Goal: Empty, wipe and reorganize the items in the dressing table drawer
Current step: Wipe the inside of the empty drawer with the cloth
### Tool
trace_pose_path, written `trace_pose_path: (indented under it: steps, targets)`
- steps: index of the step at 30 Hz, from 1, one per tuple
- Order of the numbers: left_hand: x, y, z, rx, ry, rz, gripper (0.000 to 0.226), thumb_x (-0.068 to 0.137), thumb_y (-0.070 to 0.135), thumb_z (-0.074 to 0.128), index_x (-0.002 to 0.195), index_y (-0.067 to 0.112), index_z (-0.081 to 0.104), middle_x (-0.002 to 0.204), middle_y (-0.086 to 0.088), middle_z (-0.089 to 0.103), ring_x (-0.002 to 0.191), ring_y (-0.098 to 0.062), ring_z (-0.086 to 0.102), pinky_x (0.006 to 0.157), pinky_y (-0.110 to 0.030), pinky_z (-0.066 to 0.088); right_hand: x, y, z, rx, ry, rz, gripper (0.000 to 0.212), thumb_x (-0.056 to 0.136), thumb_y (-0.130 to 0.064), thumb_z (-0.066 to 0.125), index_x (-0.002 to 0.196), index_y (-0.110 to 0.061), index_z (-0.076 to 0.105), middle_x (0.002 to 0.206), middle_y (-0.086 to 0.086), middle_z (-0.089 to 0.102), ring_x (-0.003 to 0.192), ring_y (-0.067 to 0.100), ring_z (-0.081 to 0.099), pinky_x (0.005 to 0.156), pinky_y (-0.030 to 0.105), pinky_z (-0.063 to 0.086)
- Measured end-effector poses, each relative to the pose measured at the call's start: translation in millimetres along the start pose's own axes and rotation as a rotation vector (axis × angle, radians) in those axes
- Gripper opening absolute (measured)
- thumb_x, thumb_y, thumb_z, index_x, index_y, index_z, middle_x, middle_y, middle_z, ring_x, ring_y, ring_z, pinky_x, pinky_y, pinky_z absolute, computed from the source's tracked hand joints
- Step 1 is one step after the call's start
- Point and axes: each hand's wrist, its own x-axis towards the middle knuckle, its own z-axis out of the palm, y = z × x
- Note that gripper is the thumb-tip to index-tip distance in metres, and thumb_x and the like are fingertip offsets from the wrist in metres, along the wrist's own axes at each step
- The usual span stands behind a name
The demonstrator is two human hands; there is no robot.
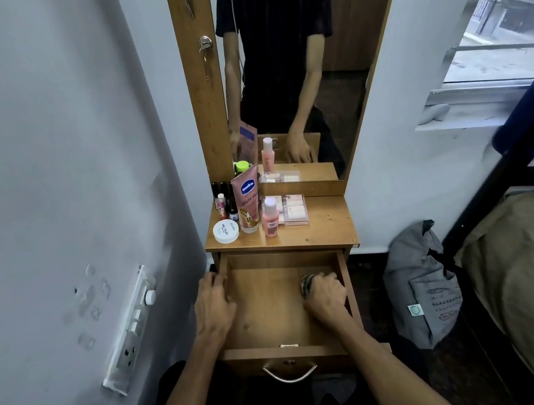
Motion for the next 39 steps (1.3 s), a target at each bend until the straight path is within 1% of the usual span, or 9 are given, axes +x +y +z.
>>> trace_pose_path:
  steps: [4, 8, 13, 16, 23, 26, 29, 33, 39]
  targets:
    - [2, -7, 4, -0.066, 0.026, 0.013, 0.051, 0.072, 0.005, 0.070, 0.122, 0.014, 0.063, 0.125, -0.003, 0.054, 0.115, -0.022, 0.051, 0.096, -0.044, 0.052, 11, 1, 7, -0.017, 0.098, 0.007, 0.028, 0.093, -0.022, 0.070, 0.118, -0.013, 0.067, 0.114, 0.008, 0.070, 0.097, 0.021, 0.071, 0.076, 0.030, 0.060]
    - [1, -7, 5, -0.333, 0.116, -0.094, 0.045, 0.067, -0.006, 0.065, 0.105, 0.017, 0.069, 0.109, 0.002, 0.059, 0.098, -0.018, 0.058, 0.081, -0.032, 0.052, 22, 1, 13, 0.101, 0.194, 0.044, 0.039, 0.092, -0.021, 0.071, 0.127, -0.007, 0.057, 0.116, 0.011, 0.071, 0.103, 0.025, 0.071, 0.081, 0.031, 0.056]
    - [2, -9, 3, -0.431, 0.186, -0.121, 0.039, 0.069, -0.008, 0.063, 0.097, 0.018, 0.070, 0.098, 0.005, 0.063, 0.085, -0.014, 0.061, 0.072, -0.028, 0.052, 33, -24, 14, 0.207, 0.092, 0.033, 0.041, 0.092, -0.026, 0.074, 0.128, -0.010, 0.063, 0.130, 0.016, 0.060, 0.120, 0.032, 0.059, 0.099, 0.040, 0.051]
    - [4, -9, 3, -0.432, 0.199, -0.129, 0.041, 0.068, -0.008, 0.065, 0.100, 0.017, 0.071, 0.098, 0.004, 0.065, 0.083, -0.013, 0.061, 0.070, -0.027, 0.052, 32, -45, 23, 0.230, 0.031, -0.068, 0.038, 0.094, -0.022, 0.069, 0.131, -0.013, 0.063, 0.132, 0.013, 0.060, 0.121, 0.030, 0.057, 0.101, 0.040, 0.050]
    - [0, -14, 4, -0.407, 0.167, -0.135, 0.033, 0.073, 0.003, 0.068, 0.102, 0.020, 0.072, 0.102, 0.011, 0.064, 0.086, -0.008, 0.061, 0.074, -0.036, 0.058, 32, -118, 25, 0.231, -0.077, -0.329, 0.047, 0.090, -0.020, 0.068, 0.136, -0.025, 0.062, 0.142, 0.008, 0.053, 0.125, 0.031, 0.057, 0.105, 0.041, 0.050]
    - [0, -15, 4, -0.407, 0.160, -0.135, 0.028, 0.077, 0.008, 0.070, 0.101, 0.021, 0.072, 0.102, 0.012, 0.064, 0.087, -0.007, 0.061, 0.075, -0.038, 0.059, 31, -134, 32, 0.184, -0.088, -0.417, 0.046, 0.090, -0.028, 0.071, 0.135, -0.026, 0.062, 0.145, 0.008, 0.050, 0.134, 0.032, 0.045, 0.111, 0.044, 0.045]
    - [1, -15, 2, -0.393, 0.176, -0.141, 0.028, 0.076, 0.008, 0.069, 0.100, 0.022, 0.071, 0.100, 0.012, 0.064, 0.087, -0.008, 0.062, 0.075, -0.038, 0.058, 29, -132, 32, 0.143, -0.124, -0.460, 0.048, 0.091, -0.032, 0.070, 0.138, -0.028, 0.060, 0.145, 0.007, 0.049, 0.137, 0.030, 0.041, 0.112, 0.044, 0.041]
    - [0, -12, 0, -0.373, 0.189, -0.143, 0.028, 0.074, 0.006, 0.069, 0.098, 0.021, 0.071, 0.098, 0.009, 0.066, 0.084, -0.010, 0.062, 0.074, -0.037, 0.057, 15, -113, 26, 0.151, -0.160, -0.564, 0.034, 0.092, -0.030, 0.067, 0.126, -0.030, 0.065, 0.136, 0.003, 0.058, 0.127, 0.028, 0.052, 0.103, 0.043, 0.048]
    - [-3, -6, -6, -0.302, 0.186, -0.141, 0.030, 0.073, 0.001, 0.071, 0.098, 0.017, 0.073, 0.102, 0.005, 0.068, 0.082, -0.009, 0.057, 0.073, -0.025, 0.046, -24, -98, 34, -0.052, -0.350, -0.882, 0.031, 0.085, -0.022, 0.071, 0.113, -0.034, 0.076, 0.130, 0.003, 0.063, 0.125, 0.029, 0.050, 0.106, 0.048, 0.040]
